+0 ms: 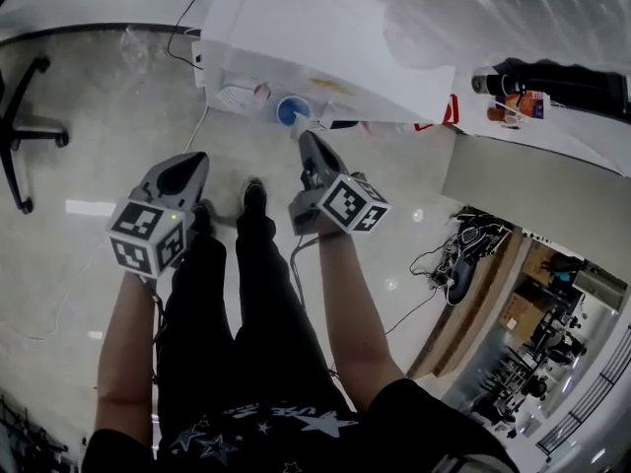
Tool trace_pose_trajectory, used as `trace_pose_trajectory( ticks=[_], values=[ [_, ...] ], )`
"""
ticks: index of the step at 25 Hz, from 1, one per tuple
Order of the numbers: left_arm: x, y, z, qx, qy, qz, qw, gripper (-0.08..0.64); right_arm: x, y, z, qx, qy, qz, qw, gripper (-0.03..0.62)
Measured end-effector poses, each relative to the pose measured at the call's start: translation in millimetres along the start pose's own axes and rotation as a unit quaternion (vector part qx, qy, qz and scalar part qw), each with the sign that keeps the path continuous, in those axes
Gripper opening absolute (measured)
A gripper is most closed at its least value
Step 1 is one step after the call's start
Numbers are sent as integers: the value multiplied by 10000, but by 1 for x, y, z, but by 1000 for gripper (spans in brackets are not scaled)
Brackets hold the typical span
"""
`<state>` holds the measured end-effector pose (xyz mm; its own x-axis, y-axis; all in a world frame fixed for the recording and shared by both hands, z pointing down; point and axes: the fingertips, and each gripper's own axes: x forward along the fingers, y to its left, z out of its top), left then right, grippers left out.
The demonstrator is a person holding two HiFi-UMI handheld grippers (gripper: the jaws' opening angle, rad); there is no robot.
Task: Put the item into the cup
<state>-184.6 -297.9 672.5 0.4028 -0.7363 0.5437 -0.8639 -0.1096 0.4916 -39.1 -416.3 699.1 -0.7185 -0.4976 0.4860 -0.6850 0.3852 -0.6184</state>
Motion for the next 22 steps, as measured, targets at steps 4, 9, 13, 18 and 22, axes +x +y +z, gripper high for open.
trace_pose_trajectory(
  ticks=[4,9,13,18,22],
  values=[
    [6,3,1,-56,2,41,10000,6,10,-6,2,-14,49,43,10000,0],
    [12,3,3,85,11,92,9999,6,21,-13,7,-73,35,40,10000,0],
    [16,0,8,12,-162,-54,9999,6,29,-19,7,-73,51,-19,10000,0],
    [25,-1,13,51,-228,-106,9997,6,35,-25,3,-78,99,-133,9998,0],
    [29,-3,12,67,-183,-134,9997,6,40,-31,0,-154,223,-293,9992,0]
  ],
)
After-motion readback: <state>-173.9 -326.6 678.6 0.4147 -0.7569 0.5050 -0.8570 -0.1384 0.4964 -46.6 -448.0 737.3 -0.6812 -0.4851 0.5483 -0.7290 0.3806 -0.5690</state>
